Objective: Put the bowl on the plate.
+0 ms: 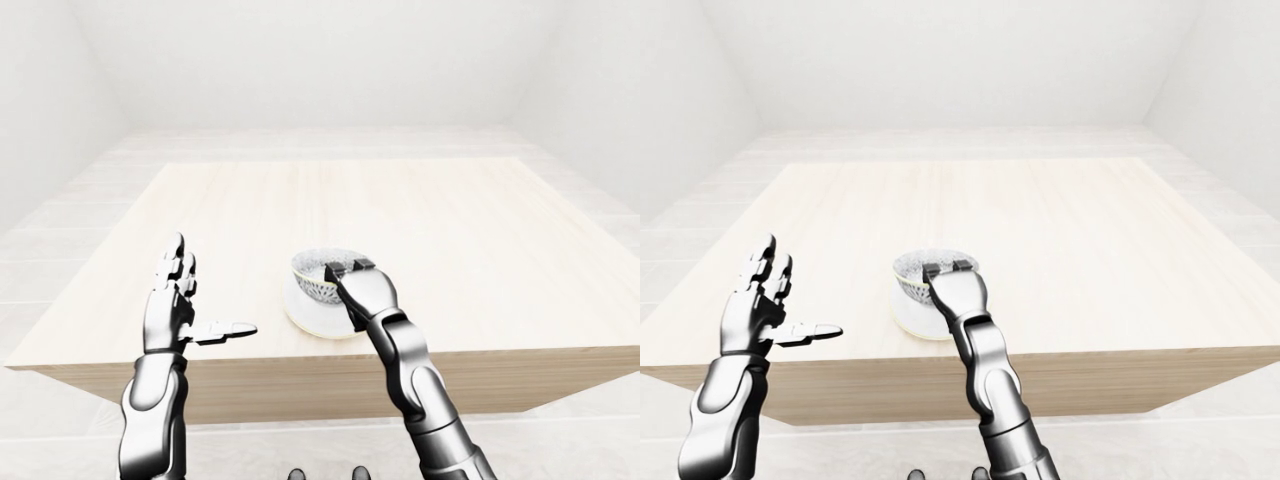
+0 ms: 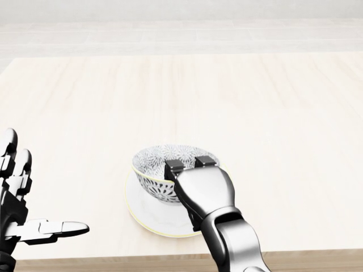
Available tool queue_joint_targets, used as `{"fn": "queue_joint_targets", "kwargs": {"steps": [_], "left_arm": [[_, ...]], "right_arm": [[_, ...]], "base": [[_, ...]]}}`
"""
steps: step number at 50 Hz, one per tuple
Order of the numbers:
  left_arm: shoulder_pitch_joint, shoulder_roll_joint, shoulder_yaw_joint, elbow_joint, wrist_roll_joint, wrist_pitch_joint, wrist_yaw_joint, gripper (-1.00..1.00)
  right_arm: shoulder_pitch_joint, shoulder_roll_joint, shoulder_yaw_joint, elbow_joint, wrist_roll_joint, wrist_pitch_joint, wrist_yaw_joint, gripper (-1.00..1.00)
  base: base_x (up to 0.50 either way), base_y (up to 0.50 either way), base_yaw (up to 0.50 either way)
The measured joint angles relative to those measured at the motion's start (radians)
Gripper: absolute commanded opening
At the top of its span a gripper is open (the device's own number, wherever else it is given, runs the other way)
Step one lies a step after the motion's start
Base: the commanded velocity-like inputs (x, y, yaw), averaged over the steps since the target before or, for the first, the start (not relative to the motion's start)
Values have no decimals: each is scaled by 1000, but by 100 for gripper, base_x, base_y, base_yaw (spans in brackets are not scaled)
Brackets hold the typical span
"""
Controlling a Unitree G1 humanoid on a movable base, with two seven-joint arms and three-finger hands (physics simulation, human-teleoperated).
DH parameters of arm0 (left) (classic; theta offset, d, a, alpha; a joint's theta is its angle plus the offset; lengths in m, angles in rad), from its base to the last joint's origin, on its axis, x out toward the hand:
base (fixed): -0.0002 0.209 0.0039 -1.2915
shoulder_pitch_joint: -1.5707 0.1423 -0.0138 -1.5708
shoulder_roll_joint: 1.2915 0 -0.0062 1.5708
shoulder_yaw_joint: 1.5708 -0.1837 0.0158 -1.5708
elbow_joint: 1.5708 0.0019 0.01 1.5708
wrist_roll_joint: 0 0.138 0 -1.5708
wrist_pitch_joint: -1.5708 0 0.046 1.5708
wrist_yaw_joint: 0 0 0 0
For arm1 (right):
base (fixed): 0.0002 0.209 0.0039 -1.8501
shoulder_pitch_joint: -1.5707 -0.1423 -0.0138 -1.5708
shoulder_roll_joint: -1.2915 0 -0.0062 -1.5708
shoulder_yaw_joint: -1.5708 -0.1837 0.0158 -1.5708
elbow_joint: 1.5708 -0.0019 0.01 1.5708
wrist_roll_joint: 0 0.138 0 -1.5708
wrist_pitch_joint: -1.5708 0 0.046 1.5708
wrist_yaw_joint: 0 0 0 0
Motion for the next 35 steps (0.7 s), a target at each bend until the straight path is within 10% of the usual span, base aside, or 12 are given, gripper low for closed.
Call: {"fn": "queue_joint_targets", "kwargs": {"steps": [35], "left_arm": [[-4,0,-3,8,0,0,2,100]], "right_arm": [[-1,-5,-4,63,14,0,-43,-100]], "base": [[0,0,0]]}}
